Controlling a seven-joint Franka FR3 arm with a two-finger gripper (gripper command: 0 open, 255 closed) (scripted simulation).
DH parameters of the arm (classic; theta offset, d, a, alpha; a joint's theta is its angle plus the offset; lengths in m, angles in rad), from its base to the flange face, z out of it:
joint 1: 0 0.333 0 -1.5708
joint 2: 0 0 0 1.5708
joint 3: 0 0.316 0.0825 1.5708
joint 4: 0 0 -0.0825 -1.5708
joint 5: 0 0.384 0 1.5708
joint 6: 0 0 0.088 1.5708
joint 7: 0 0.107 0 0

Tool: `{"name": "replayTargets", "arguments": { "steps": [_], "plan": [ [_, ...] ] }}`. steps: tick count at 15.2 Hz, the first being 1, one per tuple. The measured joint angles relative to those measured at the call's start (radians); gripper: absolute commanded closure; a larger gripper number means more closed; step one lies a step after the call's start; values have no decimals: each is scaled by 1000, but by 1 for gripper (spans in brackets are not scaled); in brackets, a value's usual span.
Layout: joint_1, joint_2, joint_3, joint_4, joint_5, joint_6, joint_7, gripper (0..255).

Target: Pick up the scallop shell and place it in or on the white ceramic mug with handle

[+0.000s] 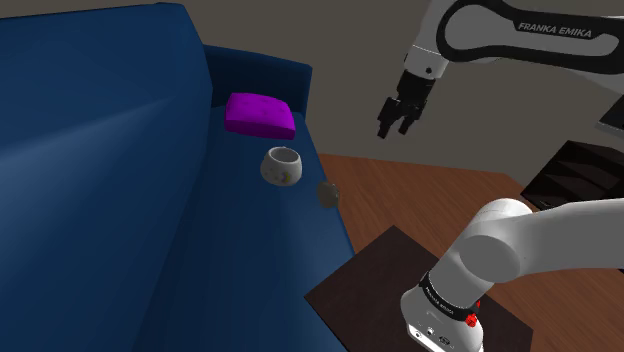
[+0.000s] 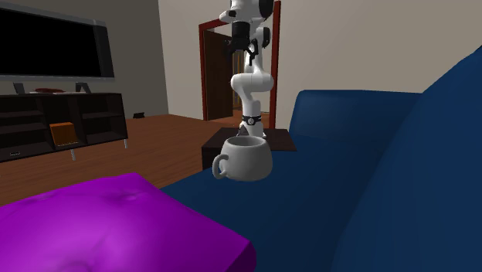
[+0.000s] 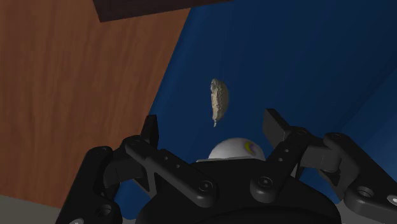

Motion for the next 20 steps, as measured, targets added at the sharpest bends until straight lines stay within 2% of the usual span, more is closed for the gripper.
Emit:
{"name": "replayTargets", "arguments": {
  "steps": [2,5,11,15,20],
  "plan": [
    [0,12,-6,-9,7,18,2,0],
    [-3,72,-44,-34,43,91,0,0],
    [16,262,-119,-65,163,278,-16,0],
    [40,413,-178,-68,274,400,-71,0],
    [84,617,-234,-28,473,502,-174,0]
  ]
}}
